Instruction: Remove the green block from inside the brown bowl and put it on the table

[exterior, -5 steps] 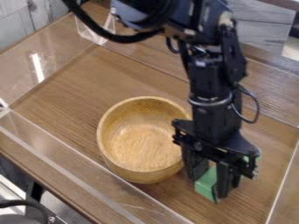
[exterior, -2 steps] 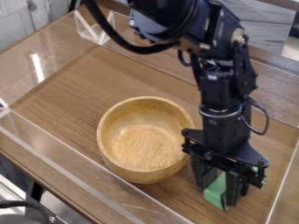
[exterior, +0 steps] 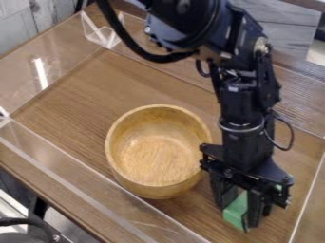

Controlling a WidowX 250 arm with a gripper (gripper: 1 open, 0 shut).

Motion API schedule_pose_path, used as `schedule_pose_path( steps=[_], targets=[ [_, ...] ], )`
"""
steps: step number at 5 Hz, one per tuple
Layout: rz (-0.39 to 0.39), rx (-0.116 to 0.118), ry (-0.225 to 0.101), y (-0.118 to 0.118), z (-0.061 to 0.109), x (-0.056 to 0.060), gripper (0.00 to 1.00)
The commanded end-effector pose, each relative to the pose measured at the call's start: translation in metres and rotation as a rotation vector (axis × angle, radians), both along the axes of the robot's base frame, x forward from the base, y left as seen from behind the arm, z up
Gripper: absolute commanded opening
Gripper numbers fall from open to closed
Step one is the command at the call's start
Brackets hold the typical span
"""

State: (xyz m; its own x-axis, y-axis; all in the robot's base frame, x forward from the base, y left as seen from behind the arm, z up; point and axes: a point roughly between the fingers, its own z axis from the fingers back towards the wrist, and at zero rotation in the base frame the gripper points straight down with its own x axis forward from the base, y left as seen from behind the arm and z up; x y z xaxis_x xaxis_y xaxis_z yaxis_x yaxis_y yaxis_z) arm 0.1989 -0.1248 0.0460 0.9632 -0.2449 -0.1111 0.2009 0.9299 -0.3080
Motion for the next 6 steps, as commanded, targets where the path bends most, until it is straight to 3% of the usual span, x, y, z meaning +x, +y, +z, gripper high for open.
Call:
schedule_pose_path(
  steps=[1,6],
  targets=[
    [-0.025,-0.021,-0.042,-0.0071,0.007,0.0072,0.0],
    [-0.032,-0.023,0.003,-0.0081,-0.0016,-0.0018,0.0]
  ],
)
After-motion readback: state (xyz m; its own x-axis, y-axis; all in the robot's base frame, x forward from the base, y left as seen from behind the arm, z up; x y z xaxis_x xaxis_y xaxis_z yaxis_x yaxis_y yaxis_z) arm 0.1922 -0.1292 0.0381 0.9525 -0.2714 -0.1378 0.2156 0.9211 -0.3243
